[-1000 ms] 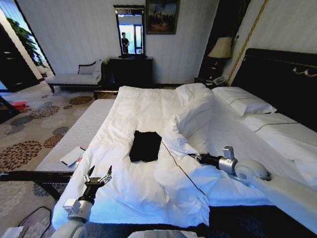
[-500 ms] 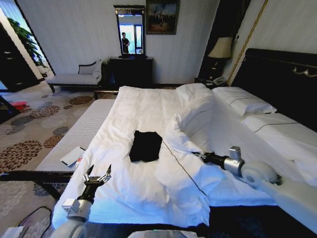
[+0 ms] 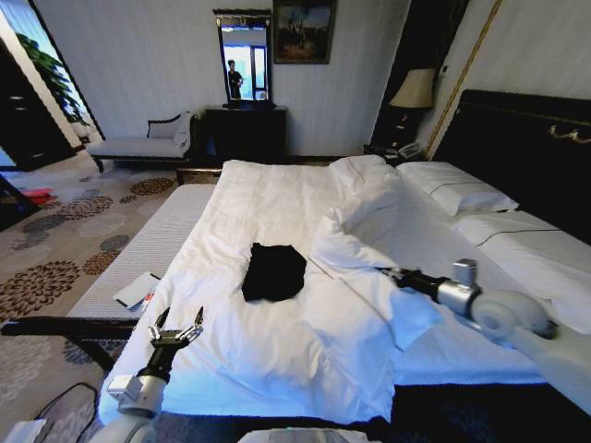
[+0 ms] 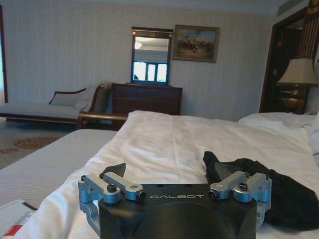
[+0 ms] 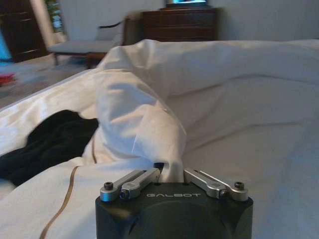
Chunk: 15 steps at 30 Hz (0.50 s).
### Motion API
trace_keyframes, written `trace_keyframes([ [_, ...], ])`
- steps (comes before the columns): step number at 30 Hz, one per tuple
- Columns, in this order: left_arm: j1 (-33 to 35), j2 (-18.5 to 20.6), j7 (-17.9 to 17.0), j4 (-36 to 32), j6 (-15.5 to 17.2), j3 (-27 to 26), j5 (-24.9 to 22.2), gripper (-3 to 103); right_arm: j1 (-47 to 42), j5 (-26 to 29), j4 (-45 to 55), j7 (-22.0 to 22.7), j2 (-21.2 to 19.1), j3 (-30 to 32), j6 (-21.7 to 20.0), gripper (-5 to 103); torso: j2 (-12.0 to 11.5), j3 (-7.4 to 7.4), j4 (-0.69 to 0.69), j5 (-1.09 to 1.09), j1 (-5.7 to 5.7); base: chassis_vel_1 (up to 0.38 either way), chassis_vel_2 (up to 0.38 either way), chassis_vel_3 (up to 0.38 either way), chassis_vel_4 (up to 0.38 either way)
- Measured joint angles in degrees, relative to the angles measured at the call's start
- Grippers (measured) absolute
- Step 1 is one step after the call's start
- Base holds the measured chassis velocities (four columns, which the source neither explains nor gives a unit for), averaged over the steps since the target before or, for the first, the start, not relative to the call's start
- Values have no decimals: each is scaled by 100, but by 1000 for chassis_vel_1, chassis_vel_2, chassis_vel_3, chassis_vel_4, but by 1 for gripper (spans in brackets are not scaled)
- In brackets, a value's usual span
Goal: Fold the clothes on the bed.
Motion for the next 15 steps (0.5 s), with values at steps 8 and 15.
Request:
trace_keyframes([
  [8, -50, 59, -2, -52, 14, 42, -19, 100, -592, -95, 77, 5, 576, 945, -36, 1, 0, 0, 8, -2, 0, 0, 0, 0, 0],
  [15, -20, 42, -3, -70, 10, 66, -34, 100, -808, -172, -81, -24, 1175, 1754, -55, 1, 0, 0, 5, -2, 0, 0, 0, 0, 0],
])
